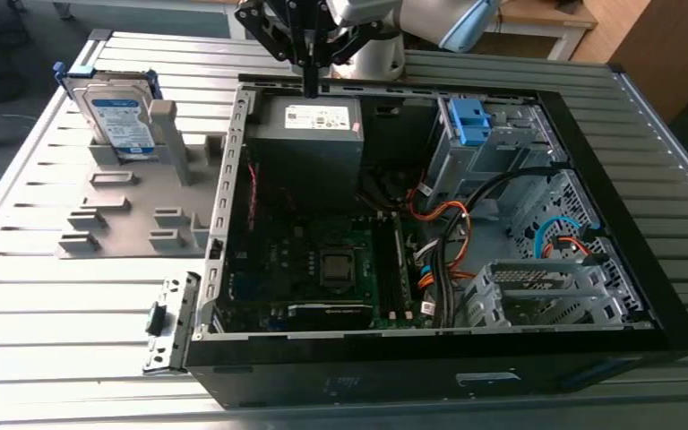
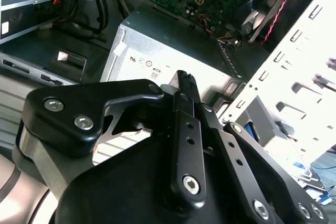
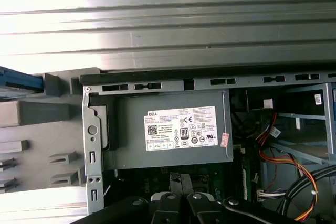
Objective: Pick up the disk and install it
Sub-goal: 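Reach for the disk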
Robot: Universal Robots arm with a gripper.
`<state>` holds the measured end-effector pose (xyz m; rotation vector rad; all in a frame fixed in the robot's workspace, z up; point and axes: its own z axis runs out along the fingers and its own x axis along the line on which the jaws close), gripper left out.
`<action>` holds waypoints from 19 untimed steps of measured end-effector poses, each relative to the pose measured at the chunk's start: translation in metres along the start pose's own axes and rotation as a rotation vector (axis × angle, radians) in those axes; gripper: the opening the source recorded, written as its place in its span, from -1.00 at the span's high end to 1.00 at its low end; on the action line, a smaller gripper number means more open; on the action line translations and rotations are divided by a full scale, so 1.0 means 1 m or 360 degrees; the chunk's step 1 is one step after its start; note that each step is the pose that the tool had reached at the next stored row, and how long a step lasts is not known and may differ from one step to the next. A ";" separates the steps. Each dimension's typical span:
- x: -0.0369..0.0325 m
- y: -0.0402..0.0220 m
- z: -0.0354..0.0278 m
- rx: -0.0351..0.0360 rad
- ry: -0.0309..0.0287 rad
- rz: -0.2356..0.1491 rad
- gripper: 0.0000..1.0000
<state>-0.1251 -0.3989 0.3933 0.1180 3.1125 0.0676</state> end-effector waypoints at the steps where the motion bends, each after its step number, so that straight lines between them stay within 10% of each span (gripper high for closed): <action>1: 0.0006 -0.0001 0.0000 0.0000 0.00000 0.0000 0.79; 19: 0.0107 -0.0008 -0.0001 0.0000 0.00000 0.0000 0.79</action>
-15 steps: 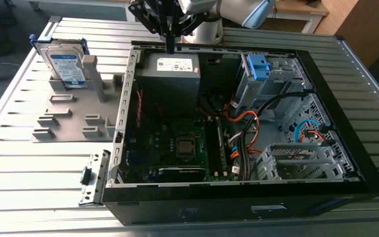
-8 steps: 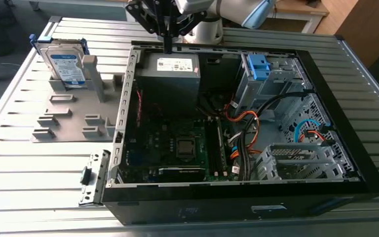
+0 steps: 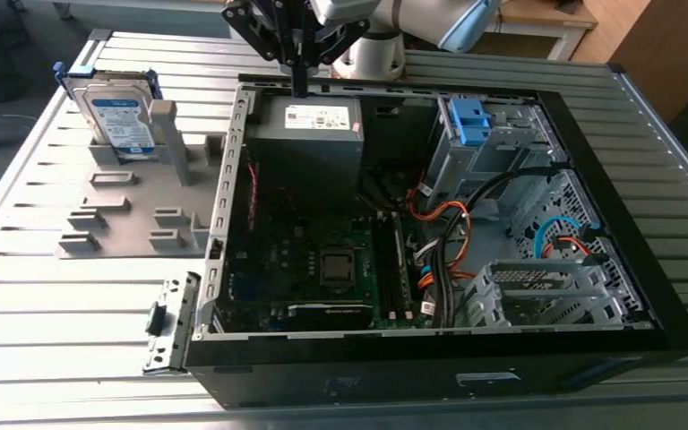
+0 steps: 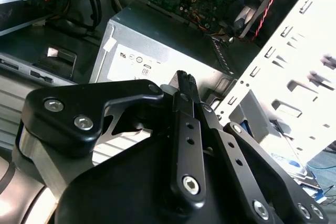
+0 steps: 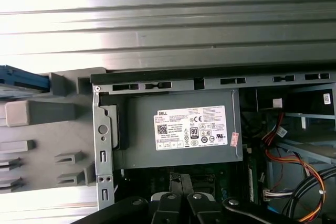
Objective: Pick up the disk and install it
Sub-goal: 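Reach for the disk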
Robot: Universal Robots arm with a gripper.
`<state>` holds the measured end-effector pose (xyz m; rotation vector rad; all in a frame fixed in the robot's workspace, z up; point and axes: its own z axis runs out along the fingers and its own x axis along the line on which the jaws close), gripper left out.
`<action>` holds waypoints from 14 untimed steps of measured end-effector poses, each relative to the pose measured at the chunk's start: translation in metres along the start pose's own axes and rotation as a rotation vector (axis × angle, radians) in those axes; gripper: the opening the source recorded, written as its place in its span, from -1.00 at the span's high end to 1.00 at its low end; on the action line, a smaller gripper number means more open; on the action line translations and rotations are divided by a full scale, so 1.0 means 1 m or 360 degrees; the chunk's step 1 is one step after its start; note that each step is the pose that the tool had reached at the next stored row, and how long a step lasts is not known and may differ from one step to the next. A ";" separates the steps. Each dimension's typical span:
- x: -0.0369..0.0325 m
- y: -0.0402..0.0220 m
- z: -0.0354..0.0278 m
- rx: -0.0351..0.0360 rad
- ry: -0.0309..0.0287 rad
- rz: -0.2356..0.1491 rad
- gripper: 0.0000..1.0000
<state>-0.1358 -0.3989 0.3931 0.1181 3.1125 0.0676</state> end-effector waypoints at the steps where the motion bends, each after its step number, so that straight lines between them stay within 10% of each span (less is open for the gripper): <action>1: 0.0003 0.0000 0.0000 0.0000 0.00000 0.0000 0.79; 14: 0.0044 -0.0004 -0.0001 0.0000 0.00000 0.0000 0.79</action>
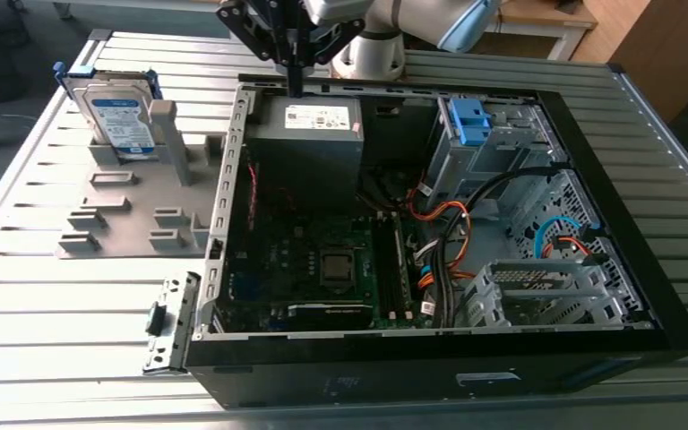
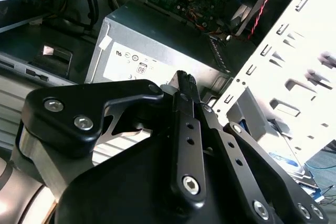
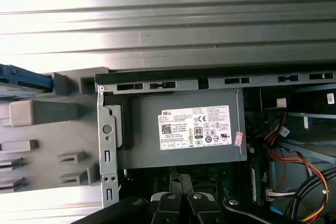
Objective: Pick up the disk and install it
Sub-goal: 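Reach for the disk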
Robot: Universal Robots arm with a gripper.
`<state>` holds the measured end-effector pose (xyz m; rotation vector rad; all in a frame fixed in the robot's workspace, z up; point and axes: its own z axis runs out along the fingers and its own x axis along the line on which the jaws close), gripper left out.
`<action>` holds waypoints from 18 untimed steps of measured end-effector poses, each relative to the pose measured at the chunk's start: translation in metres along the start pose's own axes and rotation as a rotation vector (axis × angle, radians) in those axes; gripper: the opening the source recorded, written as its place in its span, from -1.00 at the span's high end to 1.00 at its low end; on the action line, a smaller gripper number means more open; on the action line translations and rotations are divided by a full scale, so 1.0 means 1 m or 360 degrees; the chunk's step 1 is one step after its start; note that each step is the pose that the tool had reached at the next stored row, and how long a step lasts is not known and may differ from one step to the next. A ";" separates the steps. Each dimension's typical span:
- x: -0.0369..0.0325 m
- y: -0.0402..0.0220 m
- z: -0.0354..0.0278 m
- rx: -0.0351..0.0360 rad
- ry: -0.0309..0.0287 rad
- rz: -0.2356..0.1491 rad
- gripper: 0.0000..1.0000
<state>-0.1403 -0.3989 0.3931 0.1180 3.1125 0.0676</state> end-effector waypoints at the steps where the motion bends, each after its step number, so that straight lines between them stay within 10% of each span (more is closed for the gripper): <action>1: 0.0005 -0.0001 0.0000 0.0000 -0.00001 0.0000 0.79; 18: 0.0093 -0.0007 -0.0002 0.0000 -0.00001 0.0000 0.79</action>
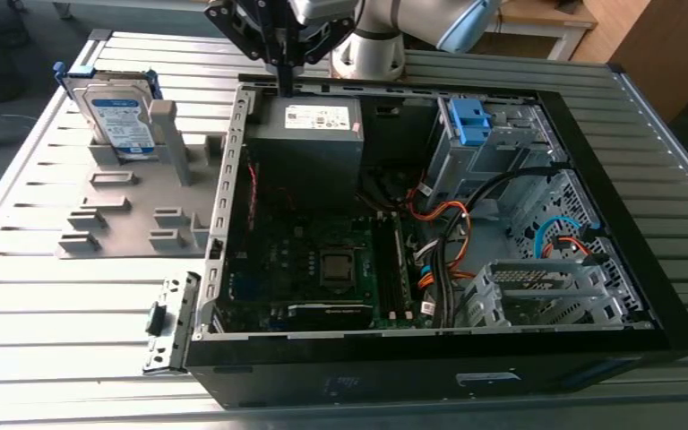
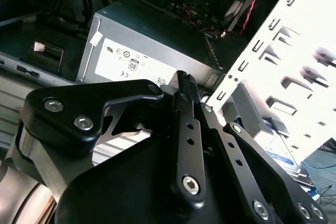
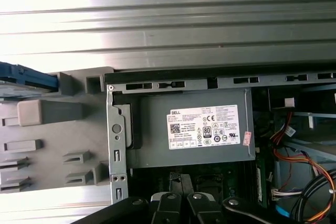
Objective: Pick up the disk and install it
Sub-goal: 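Reach for the disk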
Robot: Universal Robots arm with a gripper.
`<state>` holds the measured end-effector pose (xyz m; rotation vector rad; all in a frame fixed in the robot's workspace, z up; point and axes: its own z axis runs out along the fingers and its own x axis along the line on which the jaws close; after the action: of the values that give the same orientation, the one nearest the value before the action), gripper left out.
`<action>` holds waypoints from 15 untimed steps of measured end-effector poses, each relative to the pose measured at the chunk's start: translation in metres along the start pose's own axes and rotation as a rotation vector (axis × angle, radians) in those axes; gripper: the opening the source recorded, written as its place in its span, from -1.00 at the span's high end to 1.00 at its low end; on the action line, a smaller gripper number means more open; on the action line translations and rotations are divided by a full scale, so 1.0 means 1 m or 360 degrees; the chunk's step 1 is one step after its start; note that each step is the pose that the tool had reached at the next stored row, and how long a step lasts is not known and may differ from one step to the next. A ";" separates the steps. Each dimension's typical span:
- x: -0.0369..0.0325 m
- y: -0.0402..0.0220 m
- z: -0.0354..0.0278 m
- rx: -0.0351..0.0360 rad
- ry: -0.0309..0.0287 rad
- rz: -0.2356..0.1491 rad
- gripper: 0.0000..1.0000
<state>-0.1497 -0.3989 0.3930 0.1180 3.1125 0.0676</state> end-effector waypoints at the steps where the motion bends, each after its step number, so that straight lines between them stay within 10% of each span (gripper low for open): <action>1: 0.0004 0.0000 0.0000 0.0000 0.00001 0.0000 0.79; 15: 0.0083 -0.0006 -0.0002 0.0000 0.00000 0.0000 0.79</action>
<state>-0.1580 -0.3989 0.3929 0.1179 3.1125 0.0676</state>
